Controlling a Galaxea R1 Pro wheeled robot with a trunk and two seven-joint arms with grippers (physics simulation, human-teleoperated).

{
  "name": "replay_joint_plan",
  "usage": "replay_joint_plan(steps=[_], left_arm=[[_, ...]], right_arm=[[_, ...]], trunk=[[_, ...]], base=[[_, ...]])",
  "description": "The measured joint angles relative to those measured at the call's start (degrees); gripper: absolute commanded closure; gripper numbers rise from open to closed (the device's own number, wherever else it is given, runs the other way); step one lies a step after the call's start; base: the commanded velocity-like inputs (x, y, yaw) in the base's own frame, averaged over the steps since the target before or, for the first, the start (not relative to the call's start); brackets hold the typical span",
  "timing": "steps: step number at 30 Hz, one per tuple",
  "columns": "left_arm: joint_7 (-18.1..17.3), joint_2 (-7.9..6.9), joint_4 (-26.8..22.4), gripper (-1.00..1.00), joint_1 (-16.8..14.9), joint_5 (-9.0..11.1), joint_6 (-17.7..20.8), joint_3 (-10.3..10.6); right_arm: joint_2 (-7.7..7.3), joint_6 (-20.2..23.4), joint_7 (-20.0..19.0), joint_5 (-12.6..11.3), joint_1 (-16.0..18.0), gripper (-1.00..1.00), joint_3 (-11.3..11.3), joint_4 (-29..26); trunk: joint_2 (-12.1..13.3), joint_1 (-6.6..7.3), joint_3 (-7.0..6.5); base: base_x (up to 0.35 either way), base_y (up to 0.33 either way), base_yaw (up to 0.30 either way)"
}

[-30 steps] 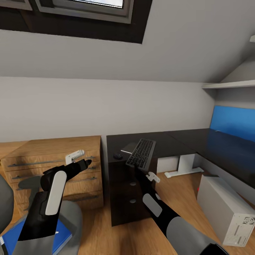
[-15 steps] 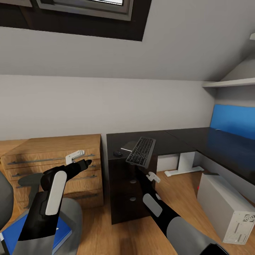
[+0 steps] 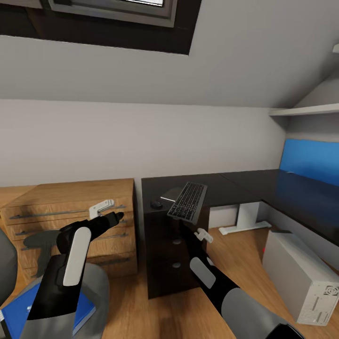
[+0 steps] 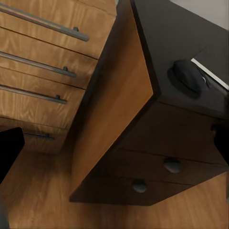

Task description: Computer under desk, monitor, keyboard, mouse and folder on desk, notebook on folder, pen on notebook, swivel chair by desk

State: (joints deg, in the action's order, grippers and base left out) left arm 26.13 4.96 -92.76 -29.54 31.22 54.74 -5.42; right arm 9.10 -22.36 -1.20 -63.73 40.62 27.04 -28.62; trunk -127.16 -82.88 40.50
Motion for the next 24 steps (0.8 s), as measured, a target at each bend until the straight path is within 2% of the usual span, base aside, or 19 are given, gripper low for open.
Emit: replay_joint_plan(steps=[16,24], left_arm=[[0.0,0.27,0.0,-1.00,0.0,0.0,0.0,0.3],[0.0,0.25,0.0,-1.00,0.0,0.0,0.0,0.4]], right_arm=[[-0.02,-0.4,0.0,0.0,0.0,-1.00,0.0,0.1],[-0.09,-0.4,-0.1,0.1,0.0,-1.00,-0.1,0.1]], trunk=[[0.0,0.01,0.00],[0.0,-0.01,0.00]], base=[[0.113,0.000,0.000],[0.029,0.000,0.000]])
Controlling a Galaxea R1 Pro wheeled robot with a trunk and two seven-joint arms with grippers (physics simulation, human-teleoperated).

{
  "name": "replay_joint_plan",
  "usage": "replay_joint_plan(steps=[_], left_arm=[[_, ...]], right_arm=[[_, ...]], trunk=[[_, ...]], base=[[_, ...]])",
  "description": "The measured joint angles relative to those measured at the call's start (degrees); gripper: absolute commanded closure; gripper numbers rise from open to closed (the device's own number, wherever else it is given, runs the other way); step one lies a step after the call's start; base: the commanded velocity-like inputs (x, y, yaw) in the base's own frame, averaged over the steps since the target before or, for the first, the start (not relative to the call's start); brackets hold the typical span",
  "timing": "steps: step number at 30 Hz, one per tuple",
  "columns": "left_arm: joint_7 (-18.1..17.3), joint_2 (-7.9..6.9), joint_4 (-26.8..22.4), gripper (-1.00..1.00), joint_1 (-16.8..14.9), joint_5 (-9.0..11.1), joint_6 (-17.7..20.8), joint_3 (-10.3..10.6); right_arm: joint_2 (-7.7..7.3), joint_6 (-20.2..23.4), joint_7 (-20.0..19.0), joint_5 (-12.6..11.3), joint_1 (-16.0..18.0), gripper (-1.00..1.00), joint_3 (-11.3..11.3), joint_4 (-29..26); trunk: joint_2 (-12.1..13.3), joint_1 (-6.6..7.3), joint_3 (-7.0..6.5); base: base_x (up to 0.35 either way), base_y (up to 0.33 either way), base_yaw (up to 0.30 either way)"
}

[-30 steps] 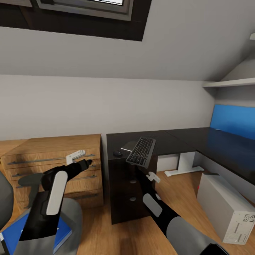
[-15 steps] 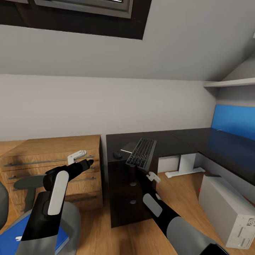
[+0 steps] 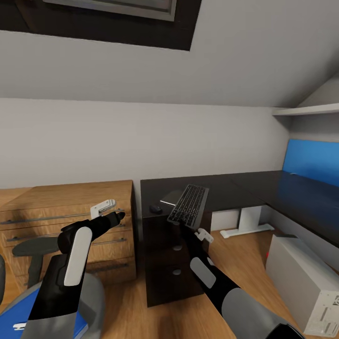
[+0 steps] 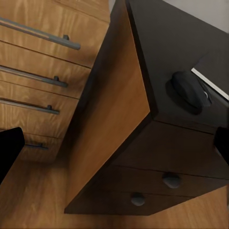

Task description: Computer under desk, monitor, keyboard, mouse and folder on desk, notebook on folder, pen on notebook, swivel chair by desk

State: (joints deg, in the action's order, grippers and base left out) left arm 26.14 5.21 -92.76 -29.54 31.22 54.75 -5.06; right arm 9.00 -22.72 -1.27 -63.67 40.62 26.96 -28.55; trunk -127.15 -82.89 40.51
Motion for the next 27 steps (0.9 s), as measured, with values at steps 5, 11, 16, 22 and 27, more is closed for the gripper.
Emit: replay_joint_plan(steps=[5,11,16,22,27], left_arm=[[0.0,0.02,0.0,-1.00,0.0,0.0,0.0,0.0],[0.0,0.02,0.0,-1.00,0.0,0.0,0.0,0.1],[0.0,0.02,0.0,-1.00,0.0,0.0,0.0,0.1],[0.0,0.02,0.0,-1.00,0.0,0.0,0.0,0.4],[0.0,0.02,0.0,-1.00,0.0,0.0,0.0,0.8]], right_arm=[[-0.15,0.0,0.0,0.0,0.0,-1.00,0.0,-0.1],[-0.18,0.0,0.0,0.0,0.0,-1.00,0.0,-0.2],[-0.18,0.0,0.0,0.0,0.0,-1.00,0.0,-0.2],[-0.25,0.0,0.0,0.0,0.0,-1.00,0.0,-0.2],[-0.25,0.1,0.0,0.0,0.0,-1.00,0.0,-0.2]], trunk=[[0.0,0.00,0.00],[0.0,0.01,0.00],[0.0,0.00,0.00],[0.0,0.00,0.00],[0.0,0.00,0.00]], base=[[0.011,0.000,0.000],[0.122,0.000,0.000],[0.018,0.000,0.000],[0.002,0.000,0.000],[0.000,0.000,0.000]])
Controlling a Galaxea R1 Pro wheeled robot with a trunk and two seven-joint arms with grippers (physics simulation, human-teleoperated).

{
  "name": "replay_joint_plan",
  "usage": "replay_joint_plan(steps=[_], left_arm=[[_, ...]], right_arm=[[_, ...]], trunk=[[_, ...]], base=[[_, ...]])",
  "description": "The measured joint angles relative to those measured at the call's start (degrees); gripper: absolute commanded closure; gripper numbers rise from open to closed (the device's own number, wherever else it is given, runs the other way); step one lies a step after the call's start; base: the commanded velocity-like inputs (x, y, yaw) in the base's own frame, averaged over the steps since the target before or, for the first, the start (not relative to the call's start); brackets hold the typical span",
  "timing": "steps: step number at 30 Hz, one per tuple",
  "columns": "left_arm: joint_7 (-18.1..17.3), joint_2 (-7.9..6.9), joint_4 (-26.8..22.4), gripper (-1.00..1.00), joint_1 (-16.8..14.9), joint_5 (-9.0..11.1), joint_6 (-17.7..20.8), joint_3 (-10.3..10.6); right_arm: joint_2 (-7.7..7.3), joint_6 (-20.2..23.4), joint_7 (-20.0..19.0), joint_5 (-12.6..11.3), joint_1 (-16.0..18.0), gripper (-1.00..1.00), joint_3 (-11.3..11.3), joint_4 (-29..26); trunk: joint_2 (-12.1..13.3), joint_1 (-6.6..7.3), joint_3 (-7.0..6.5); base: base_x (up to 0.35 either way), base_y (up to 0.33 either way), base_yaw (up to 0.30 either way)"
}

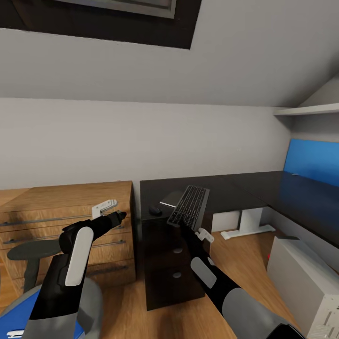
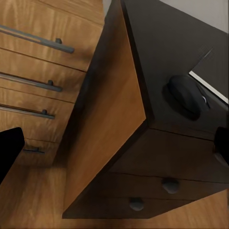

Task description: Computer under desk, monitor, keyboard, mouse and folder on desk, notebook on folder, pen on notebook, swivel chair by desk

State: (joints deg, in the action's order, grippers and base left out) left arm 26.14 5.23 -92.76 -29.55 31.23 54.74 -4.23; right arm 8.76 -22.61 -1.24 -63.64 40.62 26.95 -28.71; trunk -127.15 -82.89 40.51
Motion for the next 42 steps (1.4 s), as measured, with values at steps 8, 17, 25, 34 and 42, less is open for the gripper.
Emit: replay_joint_plan(steps=[8,17,25,34,42], left_arm=[[0.0,-0.08,0.0,-1.00,0.0,0.0,0.0,0.5],[0.0,-0.17,0.0,-1.00,0.0,0.0,0.0,0.5],[0.0,-0.17,0.0,-1.00,0.0,-0.1,0.0,0.5],[0.1,-0.18,0.0,-1.00,0.0,-0.3,0.0,0.4],[0.3,-0.18,0.1,-1.00,0.0,-0.5,-0.1,0.4]], right_arm=[[-0.02,-0.1,-0.1,0.5,0.0,1.00,0.1,-0.1],[-0.02,-0.1,-0.1,0.4,0.0,1.00,-0.1,-0.1],[-0.10,-0.1,-0.1,0.6,0.0,1.00,0.0,-0.3],[-0.24,-0.3,0.1,0.1,-0.1,1.00,0.0,-1.8],[-1.66,-0.2,0.2,0.3,-0.2,1.00,0.1,-5.6]], trunk=[[0.0,0.00,-0.01],[0.0,0.00,-0.01],[1.6,0.88,-0.72],[5.2,2.85,-2.33],[8.4,4.61,-3.77]], base=[[0.000,0.000,0.000],[0.000,0.000,0.000],[0.000,0.000,0.000],[0.000,0.000,0.000],[0.000,0.000,0.000]])
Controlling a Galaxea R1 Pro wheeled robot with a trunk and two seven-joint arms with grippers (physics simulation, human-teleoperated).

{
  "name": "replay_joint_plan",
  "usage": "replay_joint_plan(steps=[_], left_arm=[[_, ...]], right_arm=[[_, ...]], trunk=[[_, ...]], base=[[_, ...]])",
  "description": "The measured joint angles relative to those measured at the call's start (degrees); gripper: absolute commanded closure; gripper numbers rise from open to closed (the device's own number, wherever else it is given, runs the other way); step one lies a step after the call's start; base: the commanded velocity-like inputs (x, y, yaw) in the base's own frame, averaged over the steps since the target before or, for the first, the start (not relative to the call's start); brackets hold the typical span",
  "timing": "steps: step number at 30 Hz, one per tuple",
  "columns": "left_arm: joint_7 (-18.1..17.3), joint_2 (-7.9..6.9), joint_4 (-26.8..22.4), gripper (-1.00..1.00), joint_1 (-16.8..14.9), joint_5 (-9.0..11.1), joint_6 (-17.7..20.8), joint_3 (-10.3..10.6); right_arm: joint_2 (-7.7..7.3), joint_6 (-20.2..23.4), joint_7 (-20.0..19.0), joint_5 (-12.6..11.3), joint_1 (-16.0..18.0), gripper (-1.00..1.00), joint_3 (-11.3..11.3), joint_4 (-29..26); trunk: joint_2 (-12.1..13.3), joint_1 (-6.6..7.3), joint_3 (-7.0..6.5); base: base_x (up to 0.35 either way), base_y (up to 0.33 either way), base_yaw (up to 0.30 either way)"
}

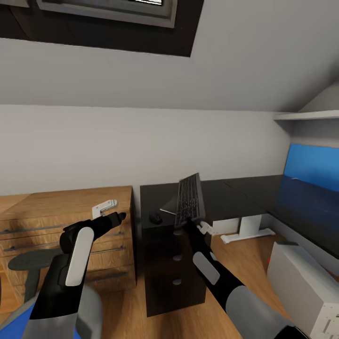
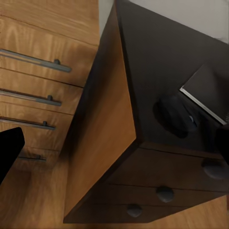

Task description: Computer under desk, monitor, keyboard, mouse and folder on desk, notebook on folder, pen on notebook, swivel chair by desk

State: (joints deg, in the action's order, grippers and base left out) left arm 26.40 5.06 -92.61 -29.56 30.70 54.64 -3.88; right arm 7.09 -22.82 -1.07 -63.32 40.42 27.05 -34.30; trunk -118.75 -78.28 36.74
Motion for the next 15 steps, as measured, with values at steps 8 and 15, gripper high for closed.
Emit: replay_joint_plan(steps=[8,15], left_arm=[[0.8,-0.06,0.0,-1.00,0.1,-0.1,-0.1,0.0],[3.4,-0.08,0.0,-1.00,0.1,0.0,-0.1,0.6]], right_arm=[[-0.92,0.1,0.2,-0.1,-0.1,1.00,0.0,-1.7],[-2.66,0.4,0.4,-0.1,-1.5,1.00,0.0,-7.8]], trunk=[[3.2,1.76,-1.44],[6.0,3.30,-2.69]], base=[[0.000,0.000,0.000],[0.000,0.000,0.000]])
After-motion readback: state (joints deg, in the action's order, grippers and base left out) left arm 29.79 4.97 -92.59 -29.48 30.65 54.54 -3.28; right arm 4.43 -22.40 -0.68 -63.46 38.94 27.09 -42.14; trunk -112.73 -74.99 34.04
